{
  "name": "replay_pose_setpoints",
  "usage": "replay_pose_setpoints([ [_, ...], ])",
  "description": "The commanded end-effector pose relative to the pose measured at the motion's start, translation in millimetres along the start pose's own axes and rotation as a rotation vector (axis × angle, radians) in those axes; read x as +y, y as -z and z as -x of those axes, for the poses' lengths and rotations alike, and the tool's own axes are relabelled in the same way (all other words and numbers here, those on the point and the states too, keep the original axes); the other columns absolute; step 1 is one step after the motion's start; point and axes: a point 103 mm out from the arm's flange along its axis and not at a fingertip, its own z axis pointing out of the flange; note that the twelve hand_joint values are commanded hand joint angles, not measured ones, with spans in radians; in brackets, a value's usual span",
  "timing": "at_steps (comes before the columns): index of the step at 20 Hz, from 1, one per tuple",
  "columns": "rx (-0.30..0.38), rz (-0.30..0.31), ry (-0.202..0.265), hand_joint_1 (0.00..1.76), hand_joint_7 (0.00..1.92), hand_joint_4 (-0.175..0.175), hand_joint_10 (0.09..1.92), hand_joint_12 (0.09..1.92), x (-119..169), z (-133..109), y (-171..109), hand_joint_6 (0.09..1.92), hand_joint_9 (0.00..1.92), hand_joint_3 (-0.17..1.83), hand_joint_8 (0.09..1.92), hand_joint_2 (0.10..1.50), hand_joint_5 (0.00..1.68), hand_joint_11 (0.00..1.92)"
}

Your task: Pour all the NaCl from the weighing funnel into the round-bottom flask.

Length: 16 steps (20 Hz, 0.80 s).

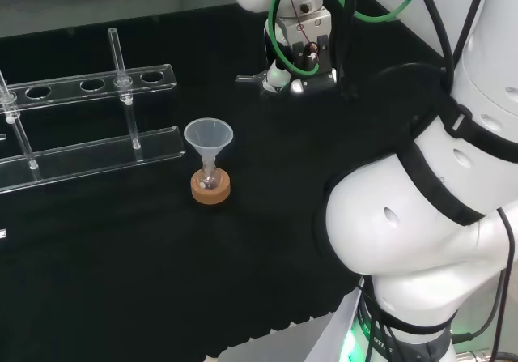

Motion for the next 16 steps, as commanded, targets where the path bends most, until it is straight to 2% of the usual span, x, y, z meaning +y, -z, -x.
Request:
replay_pose_setpoints([
  [1, 0.010, 0.000, -0.007, 1.15, 1.76, 0.175, 0.21, 1.50, -5, -13, 6, 0.10, 1.20, 0.64, 0.09, 0.59, 1.55, 0.17],
  [9, 0.018, 0.016, 0.003, 1.15, 1.76, 0.175, 0.21, 1.50, -4, -7, 20, 0.10, 1.20, 0.64, 0.09, 0.59, 1.55, 0.17],
  [16, -0.004, 0.020, 0.022, 1.15, 1.77, 0.175, 0.21, 1.50, -12, -13, 27, 0.10, 1.20, 0.64, 0.09, 0.59, 1.55, 0.17],
])
